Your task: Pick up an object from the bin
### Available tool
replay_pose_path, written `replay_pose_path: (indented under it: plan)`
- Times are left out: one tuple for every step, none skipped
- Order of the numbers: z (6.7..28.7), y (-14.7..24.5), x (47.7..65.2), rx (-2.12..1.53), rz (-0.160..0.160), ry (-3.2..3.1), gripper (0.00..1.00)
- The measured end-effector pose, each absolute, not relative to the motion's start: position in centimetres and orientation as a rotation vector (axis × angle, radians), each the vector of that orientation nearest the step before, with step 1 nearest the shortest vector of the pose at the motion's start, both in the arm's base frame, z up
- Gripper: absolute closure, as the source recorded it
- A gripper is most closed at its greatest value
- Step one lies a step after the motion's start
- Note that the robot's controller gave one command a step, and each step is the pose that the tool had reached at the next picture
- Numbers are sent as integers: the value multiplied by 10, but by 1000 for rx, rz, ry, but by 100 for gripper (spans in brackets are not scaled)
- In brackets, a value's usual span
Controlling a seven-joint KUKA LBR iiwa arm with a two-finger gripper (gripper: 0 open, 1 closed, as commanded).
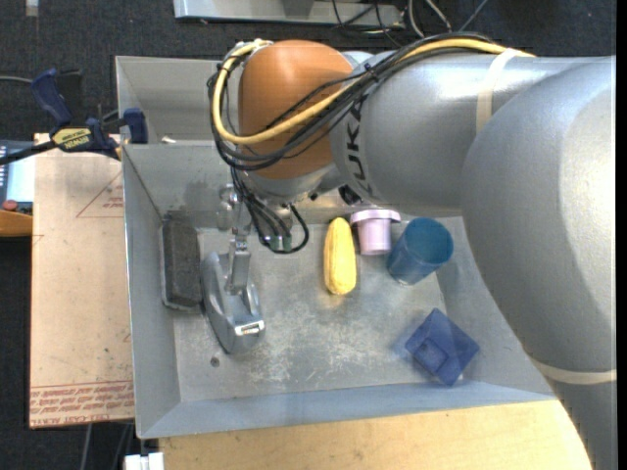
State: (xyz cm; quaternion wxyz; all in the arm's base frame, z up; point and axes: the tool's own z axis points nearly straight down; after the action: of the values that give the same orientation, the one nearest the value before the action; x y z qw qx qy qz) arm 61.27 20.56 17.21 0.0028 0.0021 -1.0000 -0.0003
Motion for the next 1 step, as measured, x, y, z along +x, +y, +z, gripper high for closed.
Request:
replay_pose_path:
  plan:
    - [177, 204, 614, -1, -3, -3143, 0]
